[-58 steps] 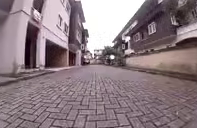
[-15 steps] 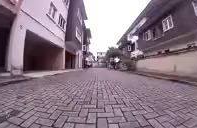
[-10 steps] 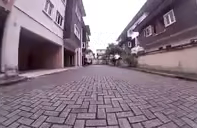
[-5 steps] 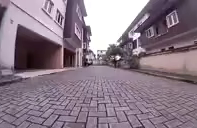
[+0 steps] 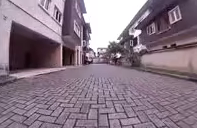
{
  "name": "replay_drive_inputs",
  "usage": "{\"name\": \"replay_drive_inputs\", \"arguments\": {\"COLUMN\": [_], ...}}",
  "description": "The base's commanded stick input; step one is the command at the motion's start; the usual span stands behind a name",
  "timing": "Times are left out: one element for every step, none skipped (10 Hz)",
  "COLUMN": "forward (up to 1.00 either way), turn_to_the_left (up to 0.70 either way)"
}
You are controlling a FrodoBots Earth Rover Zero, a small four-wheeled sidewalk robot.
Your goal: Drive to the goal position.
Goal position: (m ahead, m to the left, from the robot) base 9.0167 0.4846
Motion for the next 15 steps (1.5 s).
{"name": "replay_drive_inputs", "arguments": {"forward": [0.70, 0.70, 0.70, 0.70, 0.70, 0.70, 0.70, 0.70, 0.70, 0.70, 0.70, 0.70, 0.70, 0.70, 0.70], "turn_to_the_left": [0.00, 0.00, 0.00, 0.00, 0.00, 0.00, 0.00, 0.00, 0.00, 0.00, 0.00, 0.00, 0.00, 0.00, 0.00]}}
